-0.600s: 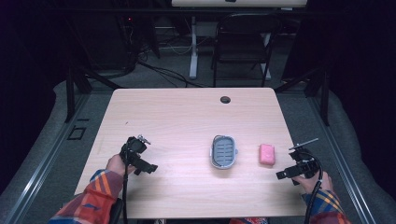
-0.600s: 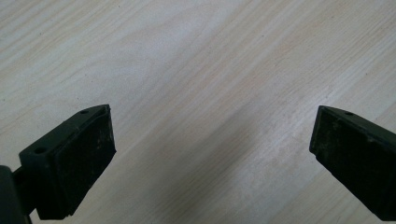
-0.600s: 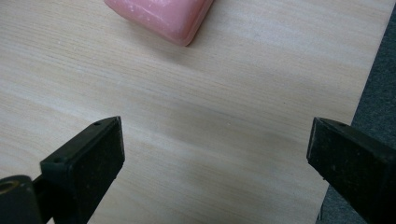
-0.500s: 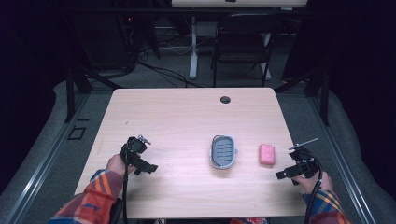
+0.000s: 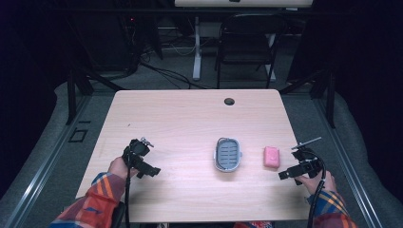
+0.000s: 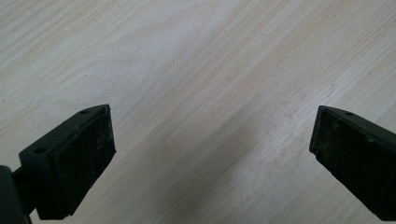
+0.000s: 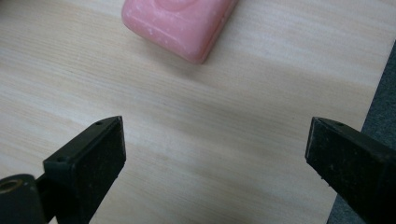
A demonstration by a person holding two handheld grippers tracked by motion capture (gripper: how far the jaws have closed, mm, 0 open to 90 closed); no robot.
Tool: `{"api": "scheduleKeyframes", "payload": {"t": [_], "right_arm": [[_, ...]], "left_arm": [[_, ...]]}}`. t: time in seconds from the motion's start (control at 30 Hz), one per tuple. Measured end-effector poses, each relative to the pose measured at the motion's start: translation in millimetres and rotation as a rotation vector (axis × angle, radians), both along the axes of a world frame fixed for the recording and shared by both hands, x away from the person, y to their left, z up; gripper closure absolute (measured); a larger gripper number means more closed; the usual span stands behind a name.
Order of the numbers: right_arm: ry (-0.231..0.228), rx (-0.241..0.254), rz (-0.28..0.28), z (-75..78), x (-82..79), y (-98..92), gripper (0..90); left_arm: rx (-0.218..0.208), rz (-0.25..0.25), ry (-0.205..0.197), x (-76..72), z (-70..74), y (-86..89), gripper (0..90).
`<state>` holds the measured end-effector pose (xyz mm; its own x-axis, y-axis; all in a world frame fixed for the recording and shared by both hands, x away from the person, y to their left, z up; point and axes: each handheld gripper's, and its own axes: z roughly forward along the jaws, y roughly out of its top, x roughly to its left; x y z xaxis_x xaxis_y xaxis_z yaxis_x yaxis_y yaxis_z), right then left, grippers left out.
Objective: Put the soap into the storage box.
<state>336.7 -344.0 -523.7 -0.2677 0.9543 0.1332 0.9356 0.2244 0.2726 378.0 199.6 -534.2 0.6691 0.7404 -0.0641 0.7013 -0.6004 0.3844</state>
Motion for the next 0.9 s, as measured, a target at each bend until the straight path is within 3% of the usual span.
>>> {"api": "scheduleKeyframes", "payload": {"t": [0.23, 0.47, 0.5, 0.77, 0.9], "right_arm": [[0.000, 0.005, -0.012, 4.8, 7.7, 4.2, 4.7], [0.027, 0.007, -0.033, 7.4, 16.9, 8.3, 3.6], [0.049, 0.004, -0.026, 7.1, 20.5, 9.0, 3.7], [0.062, -0.004, -0.038, 6.3, 32.4, 16.8, 3.6], [0.068, 0.016, -0.041, 9.0, 40.6, 18.8, 3.0]], "left_arm": [[0.007, -0.005, 0.002, 0.3, 0.3, 0.0, 0.1], [0.008, -0.006, 0.000, 0.9, -0.7, -0.8, 0.1], [0.008, -0.007, 0.000, 1.0, -0.8, -0.9, 0.1], [0.011, -0.005, 0.005, 1.3, -0.9, -1.3, 0.1], [0.008, -0.002, 0.001, 0.7, -0.6, -0.9, 0.1]]}}
